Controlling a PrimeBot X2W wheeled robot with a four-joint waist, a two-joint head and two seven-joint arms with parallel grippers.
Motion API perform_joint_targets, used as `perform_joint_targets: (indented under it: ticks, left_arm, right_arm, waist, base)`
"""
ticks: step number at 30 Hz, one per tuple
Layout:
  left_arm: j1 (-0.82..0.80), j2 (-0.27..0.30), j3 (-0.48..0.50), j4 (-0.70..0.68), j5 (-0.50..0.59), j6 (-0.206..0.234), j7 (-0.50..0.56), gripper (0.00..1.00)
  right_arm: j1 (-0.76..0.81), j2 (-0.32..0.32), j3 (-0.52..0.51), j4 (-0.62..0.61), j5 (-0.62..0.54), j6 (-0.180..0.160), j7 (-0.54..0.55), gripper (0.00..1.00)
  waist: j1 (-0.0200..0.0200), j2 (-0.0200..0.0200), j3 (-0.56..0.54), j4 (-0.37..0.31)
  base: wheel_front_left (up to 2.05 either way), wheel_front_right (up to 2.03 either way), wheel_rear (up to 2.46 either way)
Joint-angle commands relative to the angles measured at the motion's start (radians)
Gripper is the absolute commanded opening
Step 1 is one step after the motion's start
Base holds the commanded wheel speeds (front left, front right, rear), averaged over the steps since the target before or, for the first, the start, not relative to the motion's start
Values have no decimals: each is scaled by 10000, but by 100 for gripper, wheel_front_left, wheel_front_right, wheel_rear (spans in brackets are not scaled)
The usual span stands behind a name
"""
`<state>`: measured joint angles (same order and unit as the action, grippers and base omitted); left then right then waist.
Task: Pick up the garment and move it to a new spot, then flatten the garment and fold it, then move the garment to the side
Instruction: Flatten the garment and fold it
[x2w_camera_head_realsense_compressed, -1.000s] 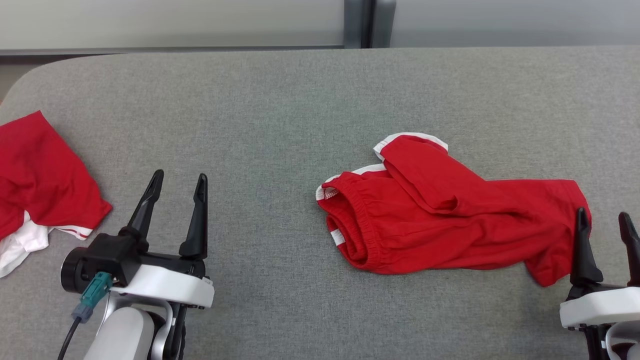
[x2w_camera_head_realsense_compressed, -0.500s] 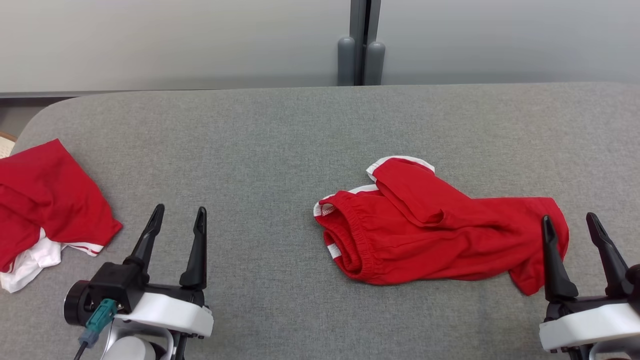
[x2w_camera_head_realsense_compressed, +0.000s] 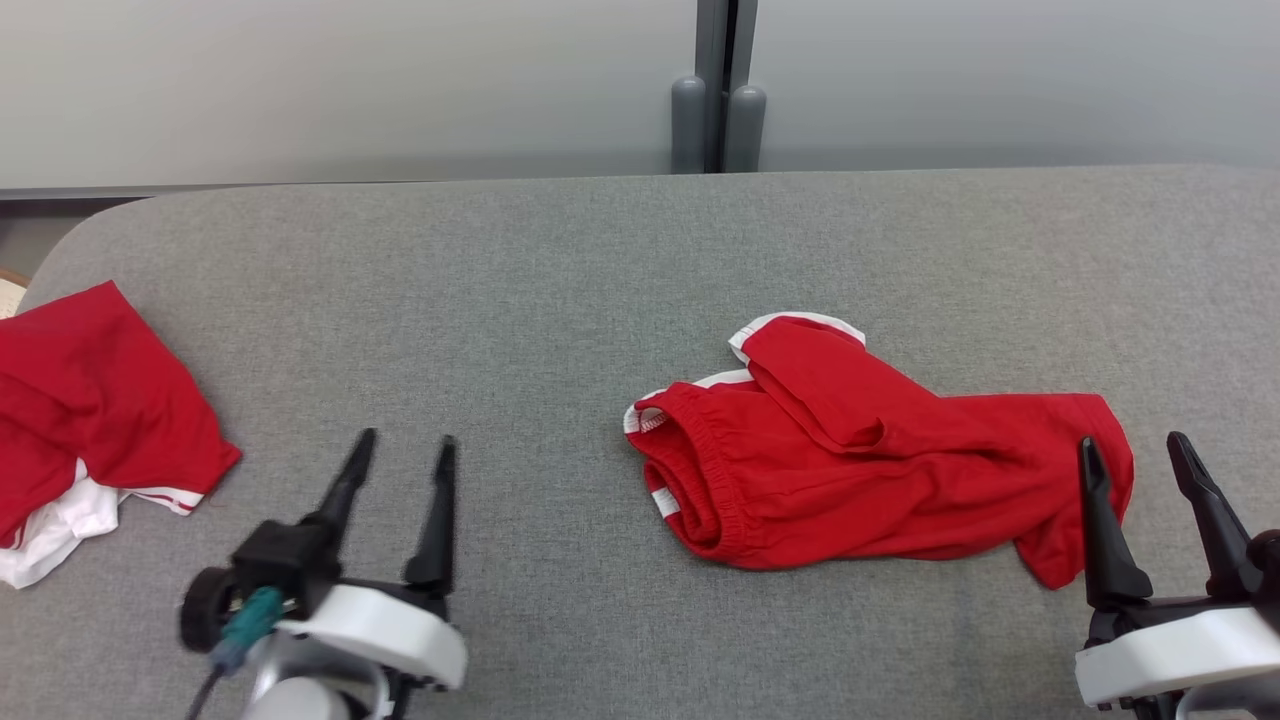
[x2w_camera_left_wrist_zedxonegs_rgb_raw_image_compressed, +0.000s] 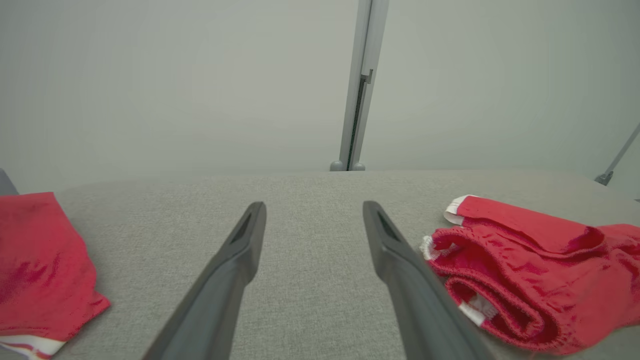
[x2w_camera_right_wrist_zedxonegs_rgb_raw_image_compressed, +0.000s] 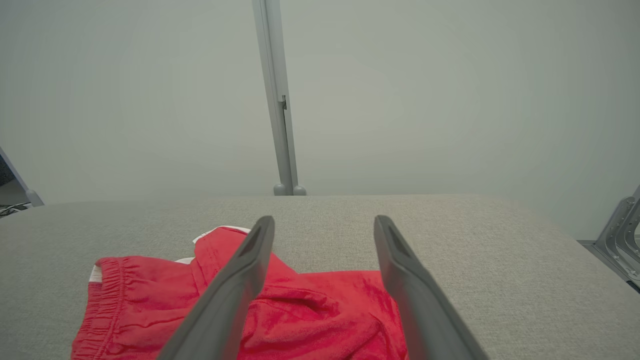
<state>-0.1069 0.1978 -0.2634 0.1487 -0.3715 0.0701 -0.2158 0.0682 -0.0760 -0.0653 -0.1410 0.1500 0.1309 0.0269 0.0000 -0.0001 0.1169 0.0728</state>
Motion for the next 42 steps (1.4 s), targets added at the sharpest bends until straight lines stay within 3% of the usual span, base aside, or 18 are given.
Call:
perform_joint_targets:
  ticks: [1, 9, 15, 24, 25, 26, 34, 42]
  left_arm:
    - [-328, -143, -343, 68, 42, -181, 289, 100]
    - [-1771, -1134, -2034, 1300, -358, -1254, 1712, 100]
    - [-2763, -1402, -2383, 2955, -1266, -1389, 2074, 100]
    - [-3931, -1448, -2920, 4538, -2932, -1509, 1887, 100]
    - [-4048, -1444, -2989, 4628, -3015, -1531, 1750, 47]
    - [-4170, -1443, -3112, 4728, -3015, -1552, 1618, 0]
    - [-4549, -1357, -4068, 4434, -2245, -1707, 489, 0]
    - [-3100, -466, -5844, 2406, -1653, -1923, 1384, 0]
  right_arm:
    - [-6, 15, -19, -36, -24, -3, 61, 100]
    - [-377, 71, 298, 71, 23, -3, 74, 100]
    - [-545, 139, 477, 297, 167, -3, -69, 100]
    - [-715, 211, 364, 519, 293, -3, -302, 100]
    - [-738, 218, 359, 529, 300, -3, -324, 100]
    - [-760, 222, 342, 543, 305, -3, -354, 100]
    - [-842, 249, 232, 662, 346, -3, -462, 100]
    - [-785, 256, 90, 614, 319, -3, -337, 100]
  waist:
    - [0, 0, 60, -34]
    - [0, 0, 437, -546]
    - [0, 0, 721, -1174]
    - [0, 0, 1048, -1522]
    - [0, 0, 1074, -1533]
    - [0, 0, 1095, -1532]
    - [0, 0, 1190, -1207]
    - [0, 0, 1154, -655]
  base:
    - [0, 0, 0]
    - [0, 0, 0]
    - [0, 0, 0]
    - [0, 0, 0]
    - [0, 0, 0]
    - [0, 0, 0]
    - [0, 0, 0]
    - [0, 0, 0]
